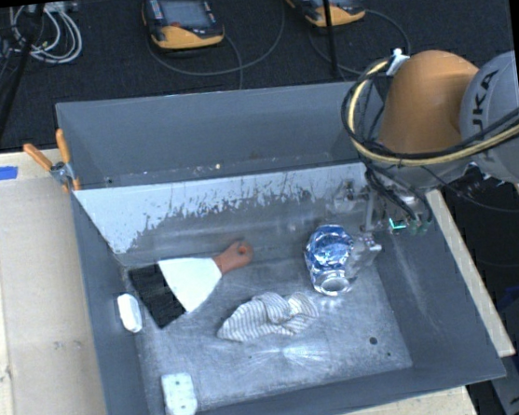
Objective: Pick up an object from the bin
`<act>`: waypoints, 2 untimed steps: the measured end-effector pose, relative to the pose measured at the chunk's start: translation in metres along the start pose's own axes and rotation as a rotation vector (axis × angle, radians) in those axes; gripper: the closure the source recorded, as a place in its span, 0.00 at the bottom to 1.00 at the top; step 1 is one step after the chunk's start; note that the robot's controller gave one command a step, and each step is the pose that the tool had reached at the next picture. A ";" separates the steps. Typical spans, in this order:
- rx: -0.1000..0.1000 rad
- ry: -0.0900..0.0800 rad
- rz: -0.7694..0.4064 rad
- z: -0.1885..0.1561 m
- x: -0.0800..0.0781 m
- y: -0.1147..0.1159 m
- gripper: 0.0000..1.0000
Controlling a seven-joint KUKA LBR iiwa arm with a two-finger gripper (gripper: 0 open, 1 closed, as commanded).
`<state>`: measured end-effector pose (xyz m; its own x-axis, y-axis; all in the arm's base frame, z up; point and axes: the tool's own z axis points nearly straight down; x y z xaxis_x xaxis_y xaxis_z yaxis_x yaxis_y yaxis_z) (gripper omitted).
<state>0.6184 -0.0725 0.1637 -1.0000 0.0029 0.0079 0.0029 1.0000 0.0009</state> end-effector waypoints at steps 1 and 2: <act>0.001 -0.007 -0.002 -0.005 -0.002 0.000 0.00; 0.003 -0.016 -0.240 0.038 -0.004 -0.012 0.00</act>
Offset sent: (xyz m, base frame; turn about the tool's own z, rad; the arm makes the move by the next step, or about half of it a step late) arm 0.0010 -0.0286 -0.0937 -0.4842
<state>0.6226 -0.0848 0.1254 -0.9720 -0.2349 -0.0081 -0.2349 0.9720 -0.0023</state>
